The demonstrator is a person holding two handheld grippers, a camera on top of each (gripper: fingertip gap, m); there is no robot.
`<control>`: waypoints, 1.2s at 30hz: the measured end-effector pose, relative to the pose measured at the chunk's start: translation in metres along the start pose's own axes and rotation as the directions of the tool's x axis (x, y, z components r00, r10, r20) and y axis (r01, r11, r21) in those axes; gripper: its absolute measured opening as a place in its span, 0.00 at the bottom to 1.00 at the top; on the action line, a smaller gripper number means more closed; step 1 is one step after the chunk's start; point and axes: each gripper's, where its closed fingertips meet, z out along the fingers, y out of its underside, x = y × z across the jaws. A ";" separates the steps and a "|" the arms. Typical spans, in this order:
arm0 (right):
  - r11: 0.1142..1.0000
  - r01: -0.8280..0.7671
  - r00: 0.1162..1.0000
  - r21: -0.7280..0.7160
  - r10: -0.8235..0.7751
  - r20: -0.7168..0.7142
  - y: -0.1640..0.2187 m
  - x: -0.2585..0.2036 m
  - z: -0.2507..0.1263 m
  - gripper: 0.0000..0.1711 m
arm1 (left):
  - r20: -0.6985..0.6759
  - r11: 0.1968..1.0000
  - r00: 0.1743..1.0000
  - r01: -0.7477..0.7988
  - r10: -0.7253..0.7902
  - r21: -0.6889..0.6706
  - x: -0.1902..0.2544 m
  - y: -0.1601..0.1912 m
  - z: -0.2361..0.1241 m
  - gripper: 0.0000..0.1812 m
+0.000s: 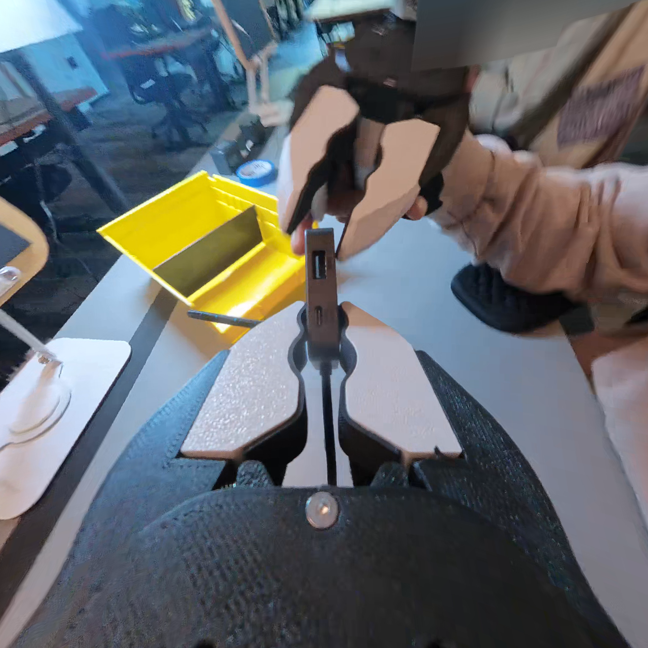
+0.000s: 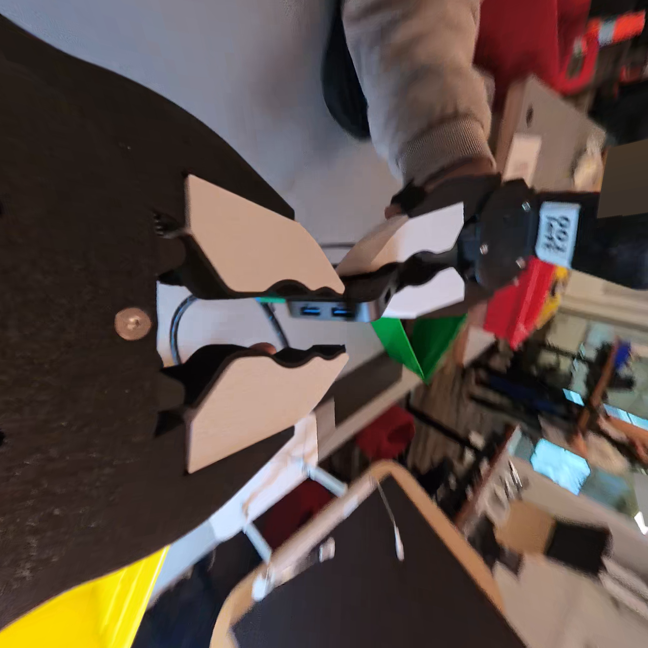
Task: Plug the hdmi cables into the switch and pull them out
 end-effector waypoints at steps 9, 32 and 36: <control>0.961 0.169 0.953 -0.217 -0.216 -0.214 0.032 0.032 0.002 0.21 | -0.051 0.747 0.864 0.462 -0.502 0.479 -0.083 -0.022 -0.058 0.08; 0.941 -0.267 0.955 0.208 0.229 0.189 -0.023 0.014 -0.049 0.02 | 0.393 0.936 0.885 -0.324 0.248 0.140 -0.044 -0.042 -0.090 0.17; 0.925 -0.370 0.881 0.087 0.320 0.348 -0.005 -0.005 -0.039 0.02 | 0.524 0.803 0.664 -0.591 0.534 -0.069 -0.035 -0.052 -0.076 0.24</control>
